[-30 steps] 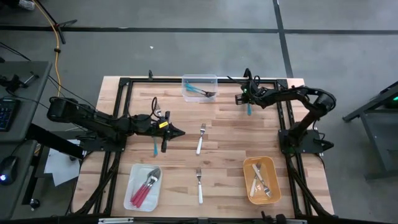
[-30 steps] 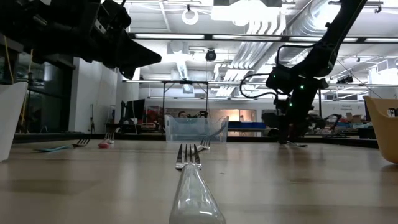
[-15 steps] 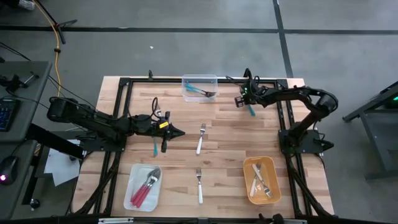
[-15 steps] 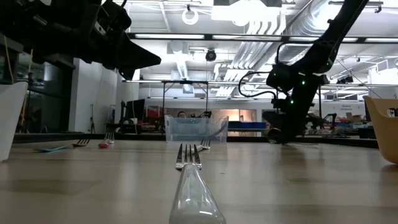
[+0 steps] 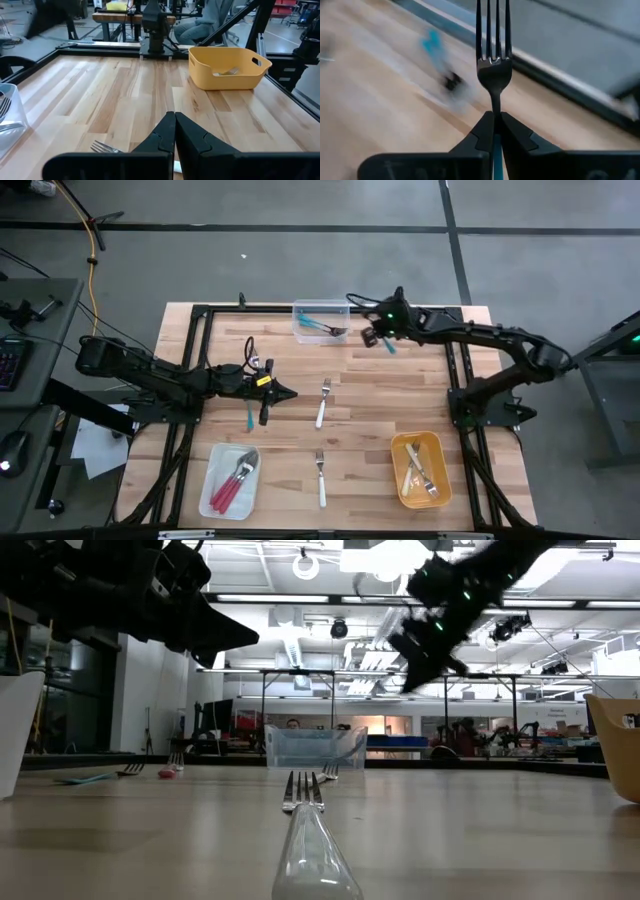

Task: Sort silverware by color (type)
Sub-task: Put the blue fork into the transparent bin

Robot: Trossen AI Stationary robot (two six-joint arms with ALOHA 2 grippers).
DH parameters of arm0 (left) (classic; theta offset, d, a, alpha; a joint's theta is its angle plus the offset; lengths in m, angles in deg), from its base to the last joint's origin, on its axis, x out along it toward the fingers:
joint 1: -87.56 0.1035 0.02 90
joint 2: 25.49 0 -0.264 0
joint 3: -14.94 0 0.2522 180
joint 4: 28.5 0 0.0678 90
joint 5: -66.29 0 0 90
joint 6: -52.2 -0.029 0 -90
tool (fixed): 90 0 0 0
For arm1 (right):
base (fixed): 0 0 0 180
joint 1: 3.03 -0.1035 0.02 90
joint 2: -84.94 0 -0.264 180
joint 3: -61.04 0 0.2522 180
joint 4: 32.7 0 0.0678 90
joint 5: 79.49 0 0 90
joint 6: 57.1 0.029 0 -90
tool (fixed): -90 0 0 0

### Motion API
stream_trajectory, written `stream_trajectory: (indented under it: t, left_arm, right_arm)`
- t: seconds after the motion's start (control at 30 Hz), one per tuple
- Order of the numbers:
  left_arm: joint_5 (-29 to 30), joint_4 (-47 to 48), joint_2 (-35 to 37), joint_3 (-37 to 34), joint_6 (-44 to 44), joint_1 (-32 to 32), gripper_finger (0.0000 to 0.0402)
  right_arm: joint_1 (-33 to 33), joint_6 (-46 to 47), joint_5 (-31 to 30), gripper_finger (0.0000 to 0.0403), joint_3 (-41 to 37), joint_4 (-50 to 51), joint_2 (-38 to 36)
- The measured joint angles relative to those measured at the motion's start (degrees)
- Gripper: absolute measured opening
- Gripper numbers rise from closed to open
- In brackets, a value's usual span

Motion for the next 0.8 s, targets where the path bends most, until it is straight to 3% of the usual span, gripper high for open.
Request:
stream_trajectory:
  t: [0.2, 0.53, 0.8]
  left_arm:
    - [0.0, -0.1, 0.0, 0.0, 0.0, 0.0, 0.0000]
    - [0.0, 0.0, 0.0, 0.0, -0.4, 0.0, 0.0000]
    - [0.2, 0.0, 0.0, 0.0, -1.1, 0.3, 0.0000]
  right_arm:
    - [-5.2, -9.7, 3.0, 0.0015, 17.3, 1.7, 11.9]
    - [-2.3, -19.3, 8.5, 0.0016, 48.1, 14.7, 37.3]
    - [0.4, -21.7, 11.6, 0.0016, 54.9, 16.1, 46.2]
